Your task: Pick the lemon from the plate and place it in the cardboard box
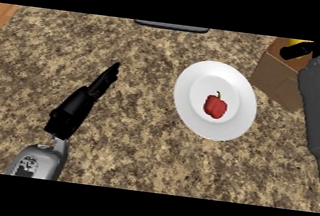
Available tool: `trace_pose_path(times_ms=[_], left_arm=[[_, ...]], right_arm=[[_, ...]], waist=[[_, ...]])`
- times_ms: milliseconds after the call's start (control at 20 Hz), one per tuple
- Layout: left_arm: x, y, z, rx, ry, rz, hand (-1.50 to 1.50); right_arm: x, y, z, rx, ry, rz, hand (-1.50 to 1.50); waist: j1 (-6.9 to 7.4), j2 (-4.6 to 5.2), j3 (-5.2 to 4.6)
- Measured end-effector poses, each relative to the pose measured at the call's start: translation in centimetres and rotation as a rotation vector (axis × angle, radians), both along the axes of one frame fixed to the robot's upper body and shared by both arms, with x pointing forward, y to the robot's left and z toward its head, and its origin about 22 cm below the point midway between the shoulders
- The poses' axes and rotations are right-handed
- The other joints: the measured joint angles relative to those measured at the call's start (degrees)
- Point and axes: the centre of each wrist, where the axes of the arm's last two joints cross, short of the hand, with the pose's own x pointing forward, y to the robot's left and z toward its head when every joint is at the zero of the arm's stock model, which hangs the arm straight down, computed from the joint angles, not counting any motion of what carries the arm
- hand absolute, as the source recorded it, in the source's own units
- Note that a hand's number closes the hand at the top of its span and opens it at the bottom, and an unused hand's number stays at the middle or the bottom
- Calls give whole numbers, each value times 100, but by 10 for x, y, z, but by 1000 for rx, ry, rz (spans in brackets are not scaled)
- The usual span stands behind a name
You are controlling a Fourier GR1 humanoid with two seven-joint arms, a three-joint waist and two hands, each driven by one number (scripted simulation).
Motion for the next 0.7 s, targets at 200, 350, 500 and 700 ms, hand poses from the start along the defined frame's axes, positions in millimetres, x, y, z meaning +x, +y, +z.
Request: trace_pose_path(times_ms=[200,350,500,700], left_arm=[[5,5,-3,0,-4,1,0],[9,7,-2,-2,1,6,0],[8,8,-5,2,2,6,0],[8,13,-6,3,9,20,0]], right_arm=[[3,-5,-16,72,-37,20,-150],[0,-15,-20,137,-156,23,-150],[-4,-24,-17,198,-316,3,-150],[-13,-40,-11,294,-514,-14,-150]], waist=[[9,7,0],[-23,-2,2],[-42,-8,6],[-116,-39,7]])
